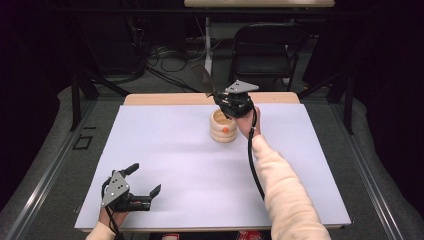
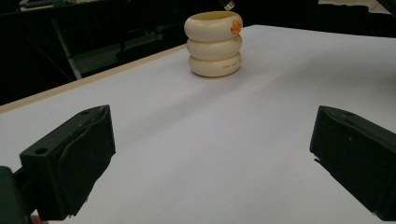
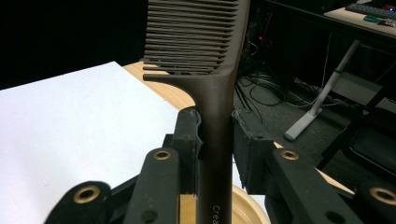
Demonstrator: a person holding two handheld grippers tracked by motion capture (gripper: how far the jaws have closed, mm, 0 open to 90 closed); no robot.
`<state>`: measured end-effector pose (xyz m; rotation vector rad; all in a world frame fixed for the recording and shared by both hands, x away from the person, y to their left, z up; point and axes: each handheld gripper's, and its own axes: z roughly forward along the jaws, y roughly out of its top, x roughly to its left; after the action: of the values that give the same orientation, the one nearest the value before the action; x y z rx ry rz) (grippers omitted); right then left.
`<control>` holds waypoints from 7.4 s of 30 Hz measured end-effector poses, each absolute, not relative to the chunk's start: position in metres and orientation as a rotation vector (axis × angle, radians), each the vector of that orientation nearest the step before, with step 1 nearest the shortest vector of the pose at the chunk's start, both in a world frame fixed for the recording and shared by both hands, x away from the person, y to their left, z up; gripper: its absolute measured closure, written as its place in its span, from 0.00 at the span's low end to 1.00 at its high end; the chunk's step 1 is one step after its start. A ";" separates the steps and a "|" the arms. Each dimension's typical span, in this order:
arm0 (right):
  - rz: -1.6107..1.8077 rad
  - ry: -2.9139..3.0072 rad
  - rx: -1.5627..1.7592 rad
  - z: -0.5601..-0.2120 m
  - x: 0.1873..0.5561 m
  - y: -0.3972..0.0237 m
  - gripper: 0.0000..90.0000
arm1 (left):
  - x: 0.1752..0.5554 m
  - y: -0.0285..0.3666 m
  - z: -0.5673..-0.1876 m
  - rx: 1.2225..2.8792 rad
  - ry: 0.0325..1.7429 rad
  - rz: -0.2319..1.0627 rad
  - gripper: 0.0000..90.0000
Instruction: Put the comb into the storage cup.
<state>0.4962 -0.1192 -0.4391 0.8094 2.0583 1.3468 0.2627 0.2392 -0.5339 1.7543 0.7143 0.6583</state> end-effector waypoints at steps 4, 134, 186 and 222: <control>1.336 2.058 0.811 -0.442 0.498 -0.118 0.80 | 0.263 0.239 -0.534 1.753 0.715 0.660 0.00; 1.284 2.255 0.862 -0.475 0.494 -0.145 0.41 | 0.262 0.237 -0.534 1.754 0.710 0.654 0.00; 1.315 2.390 0.794 -0.452 0.419 -0.192 0.00 | 0.262 0.235 -0.535 1.765 0.718 0.654 0.00; 1.281 2.394 0.786 -0.472 0.358 -0.222 0.00 | 0.262 0.234 -0.535 1.776 0.719 0.644 0.00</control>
<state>0.3581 -0.2222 -0.4724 0.7860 2.3943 1.2812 0.2624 0.2341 -0.5355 1.7765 0.7186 0.6444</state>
